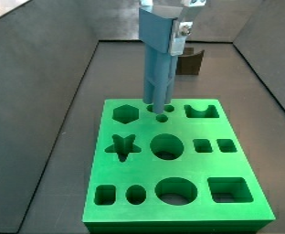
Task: Pick up the 3 prong object. Move up. Rotate the 3 prong object. Place the 3 prong object on the fixture. Regrasp the 3 prong object. Move to above the board. Insert the 3 prong object.
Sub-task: Insert the 3 prong object.
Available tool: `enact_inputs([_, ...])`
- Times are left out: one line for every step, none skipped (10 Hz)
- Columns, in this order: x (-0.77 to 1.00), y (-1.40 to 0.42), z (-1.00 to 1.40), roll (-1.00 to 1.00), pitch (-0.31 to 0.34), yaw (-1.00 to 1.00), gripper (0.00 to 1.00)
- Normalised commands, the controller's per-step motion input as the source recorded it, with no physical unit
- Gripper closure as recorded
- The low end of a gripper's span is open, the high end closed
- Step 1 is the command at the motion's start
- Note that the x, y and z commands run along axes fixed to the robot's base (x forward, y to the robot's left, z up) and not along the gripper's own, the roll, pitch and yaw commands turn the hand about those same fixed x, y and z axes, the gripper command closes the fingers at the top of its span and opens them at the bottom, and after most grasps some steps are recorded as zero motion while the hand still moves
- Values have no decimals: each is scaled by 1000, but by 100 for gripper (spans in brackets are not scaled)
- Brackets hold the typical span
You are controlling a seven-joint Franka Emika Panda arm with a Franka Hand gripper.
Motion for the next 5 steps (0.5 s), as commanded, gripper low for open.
enact_inputs([0,0,-143,0,-16,0,100])
enact_inputs([86,0,-323,0,-21,-46,100])
enact_inputs([83,0,-354,0,-37,-54,100])
enact_inputs([63,0,-263,0,-26,-11,100])
enact_inputs([9,0,-217,0,-11,0,100])
